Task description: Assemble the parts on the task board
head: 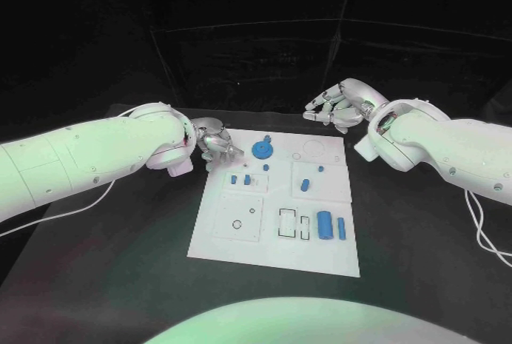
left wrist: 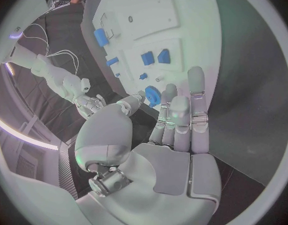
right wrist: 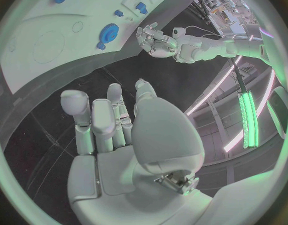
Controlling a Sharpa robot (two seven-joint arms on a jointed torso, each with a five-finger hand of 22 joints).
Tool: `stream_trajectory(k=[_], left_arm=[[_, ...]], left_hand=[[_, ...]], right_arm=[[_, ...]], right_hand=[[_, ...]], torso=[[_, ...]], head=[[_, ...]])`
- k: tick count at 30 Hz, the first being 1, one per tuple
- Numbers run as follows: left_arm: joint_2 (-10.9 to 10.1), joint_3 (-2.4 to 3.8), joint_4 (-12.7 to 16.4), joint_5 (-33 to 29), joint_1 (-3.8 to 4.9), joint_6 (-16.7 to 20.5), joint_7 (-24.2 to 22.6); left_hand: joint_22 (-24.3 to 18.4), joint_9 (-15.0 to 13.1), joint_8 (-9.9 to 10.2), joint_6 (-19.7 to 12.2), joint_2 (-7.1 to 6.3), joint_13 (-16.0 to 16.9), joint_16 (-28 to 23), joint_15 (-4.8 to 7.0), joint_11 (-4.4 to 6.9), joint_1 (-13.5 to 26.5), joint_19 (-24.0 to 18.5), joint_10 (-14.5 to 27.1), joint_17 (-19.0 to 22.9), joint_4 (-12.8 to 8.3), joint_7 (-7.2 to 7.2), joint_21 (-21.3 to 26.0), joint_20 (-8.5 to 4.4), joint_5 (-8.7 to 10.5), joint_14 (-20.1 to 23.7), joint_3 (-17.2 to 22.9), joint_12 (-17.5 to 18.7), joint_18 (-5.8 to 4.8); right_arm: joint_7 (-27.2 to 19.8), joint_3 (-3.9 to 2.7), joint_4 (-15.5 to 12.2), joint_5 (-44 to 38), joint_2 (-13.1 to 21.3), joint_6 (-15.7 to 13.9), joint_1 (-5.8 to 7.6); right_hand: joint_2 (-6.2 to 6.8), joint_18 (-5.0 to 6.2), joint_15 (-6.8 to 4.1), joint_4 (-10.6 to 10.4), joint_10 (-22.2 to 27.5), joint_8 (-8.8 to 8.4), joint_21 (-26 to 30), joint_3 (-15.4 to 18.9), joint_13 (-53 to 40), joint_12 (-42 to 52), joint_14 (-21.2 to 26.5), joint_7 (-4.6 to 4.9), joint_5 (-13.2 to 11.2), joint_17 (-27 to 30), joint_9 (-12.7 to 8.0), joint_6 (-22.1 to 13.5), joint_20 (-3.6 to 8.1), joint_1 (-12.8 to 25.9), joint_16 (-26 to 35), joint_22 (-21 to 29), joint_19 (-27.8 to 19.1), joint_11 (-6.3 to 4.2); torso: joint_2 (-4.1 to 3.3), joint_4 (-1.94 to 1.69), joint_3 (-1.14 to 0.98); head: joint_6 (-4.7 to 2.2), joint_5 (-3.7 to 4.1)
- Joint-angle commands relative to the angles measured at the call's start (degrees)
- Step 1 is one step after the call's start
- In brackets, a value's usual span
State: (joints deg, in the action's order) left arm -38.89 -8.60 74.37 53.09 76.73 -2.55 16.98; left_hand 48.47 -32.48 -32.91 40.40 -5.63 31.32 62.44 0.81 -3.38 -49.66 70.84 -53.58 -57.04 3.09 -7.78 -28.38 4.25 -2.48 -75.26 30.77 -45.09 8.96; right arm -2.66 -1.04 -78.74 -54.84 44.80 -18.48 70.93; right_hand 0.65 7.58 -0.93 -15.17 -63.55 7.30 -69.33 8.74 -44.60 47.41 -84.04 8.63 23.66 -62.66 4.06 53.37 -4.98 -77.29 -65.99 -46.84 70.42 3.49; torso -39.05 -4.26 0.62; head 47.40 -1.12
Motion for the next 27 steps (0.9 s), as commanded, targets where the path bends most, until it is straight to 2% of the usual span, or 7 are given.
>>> stream_trajectory(k=[1,7,12,14,19,25,27], left_arm=[[0.6,-0.03,0.3,-5.3,0.01,6.6,-6.5],[2.6,-0.40,0.1,-0.5,-1.40,11.1,-17.5],[4.0,-0.53,-0.6,10.8,-2.67,14.1,-21.3],[4.8,-0.77,-1.0,16.2,-3.11,14.9,-21.4],[5.9,-1.11,-2.1,23.3,-3.58,14.3,-20.9],[6.9,-1.24,-3.3,27.6,-3.96,13.2,-19.8],[7.3,-1.26,-3.7,28.2,-4.04,12.8,-19.5]], left_hand=[[-1.9,0.9,0.6,-0.6,-0.32,-1.2,-3.2,-0.45,-0.98,-2.4,-0.5,2.2,3.3,-0.9,-0.58,2.0,0.63,-0.09,1.6,0.8,1.7,0.82],[-4.4,3.9,3.3,-1.9,-2.25,-4.3,-8.2,-1.05,-1.33,-13.8,-0.5,6.7,8.5,-8.1,-0.90,4.5,1.44,-0.24,4.6,2.8,5.8,1.25],[-4.8,7.1,5.6,1.3,-2.40,-7.0,-7.7,-0.72,-1.28,-20.2,0.2,6.4,8.3,-11.5,-0.85,4.5,1.14,-0.26,4.4,3.2,8.3,1.51],[-4.4,9.5,7.9,3.2,-2.49,-9.0,-5.9,-0.64,-1.26,-21.4,1.2,5.9,6.9,-11.8,-0.72,3.7,0.90,-0.04,2.7,2.5,10.3,1.40],[-4.1,12.7,11.1,5.2,-3.50,-12.3,-1.6,-0.86,-1.70,-21.4,2.6,6.3,3.1,-11.5,-0.53,2.8,1.14,-0.17,-0.6,0.3,14.0,1.19],[-3.4,15.8,14.0,7.5,-3.61,-15.4,6.8,-0.86,-1.59,-21.9,5.8,5.3,-5.1,-10.6,-0.21,0.9,1.12,-0.20,-5.7,-2.7,16.7,1.30],[-1.2,16.9,15.0,8.5,-3.50,-16.4,9.8,-0.61,-1.50,-22.2,7.5,4.4,-8.3,-10.4,-0.14,-2.5,1.07,-0.19,-7.4,-3.5,17.3,0.82]], right_arm=[[-0.5,-0.03,0.1,-0.1,-0.1,0.2,0.09],[-0.5,-0.03,0.3,-0.1,-0.3,0.2,0.07],[-0.5,-0.03,0.4,-0.1,-0.4,0.3,0.03],[-0.5,-0.03,0.4,-0.1,-0.5,0.4,0.02],[-0.5,-0.03,0.4,-0.1,-0.5,0.4,0.01],[-0.5,-0.03,0.4,-0.1,-0.6,0.4,0.00],[-0.5,-0.03,0.4,-0.1,-0.6,0.4,0.00]], right_hand=[[-0.74,0.31,-0.10,-0.1,0.5,0.37,0.2,0.2,0.1,-0.3,-0.4,-0.12,0.3,0.0,-0.1,0.0,-0.10,0.0,0.4,0.1,-0.4,-0.01],[-0.78,0.33,-0.10,-0.1,0.6,0.40,0.3,0.3,0.2,-0.3,-0.4,-0.11,0.3,0.1,-0.1,-0.1,-0.10,-0.1,0.5,0.2,-0.5,0.00],[-0.79,0.33,-0.10,-0.1,0.6,0.40,0.3,0.3,0.2,-0.3,-0.4,-0.11,0.3,0.0,-0.1,-0.1,-0.11,-0.1,0.5,0.2,-0.5,0.00],[-0.82,0.33,-0.10,-0.1,0.6,0.40,0.3,0.3,0.3,-0.4,-0.4,-0.11,0.3,0.0,-0.1,-0.1,-0.11,-0.1,0.5,0.2,-0.5,0.00],[-0.91,0.33,-0.10,-0.1,0.6,0.40,0.3,0.3,0.3,-0.3,-0.4,-0.11,0.3,0.0,-0.1,-0.1,-0.11,-0.2,0.4,0.2,-0.5,-0.01],[-0.91,0.33,-0.10,-0.1,0.6,0.40,0.3,0.3,0.3,-0.3,-0.4,-0.11,0.3,0.0,-0.1,-0.1,-0.11,-0.2,0.4,0.2,-0.5,-0.01],[-0.91,0.33,-0.10,-0.1,0.6,0.40,0.3,0.3,0.3,-0.3,-0.4,-0.11,0.3,0.0,-0.1,-0.1,-0.11,-0.2,0.4,0.2,-0.5,-0.01]], torso=[[-0.01,0.11,0.03],[-0.05,0.08,0.04],[-0.06,0.13,0.04],[-0.06,0.18,-0.03],[-0.04,0.15,-0.03],[-0.03,0.07,-0.01],[-0.05,0.03,0.00]], head=[[-0.29,0.17],[-1.14,0.83],[-1.98,1.15],[-2.20,1.32],[-2.15,1.50],[-2.24,1.65],[-2.21,1.71]])
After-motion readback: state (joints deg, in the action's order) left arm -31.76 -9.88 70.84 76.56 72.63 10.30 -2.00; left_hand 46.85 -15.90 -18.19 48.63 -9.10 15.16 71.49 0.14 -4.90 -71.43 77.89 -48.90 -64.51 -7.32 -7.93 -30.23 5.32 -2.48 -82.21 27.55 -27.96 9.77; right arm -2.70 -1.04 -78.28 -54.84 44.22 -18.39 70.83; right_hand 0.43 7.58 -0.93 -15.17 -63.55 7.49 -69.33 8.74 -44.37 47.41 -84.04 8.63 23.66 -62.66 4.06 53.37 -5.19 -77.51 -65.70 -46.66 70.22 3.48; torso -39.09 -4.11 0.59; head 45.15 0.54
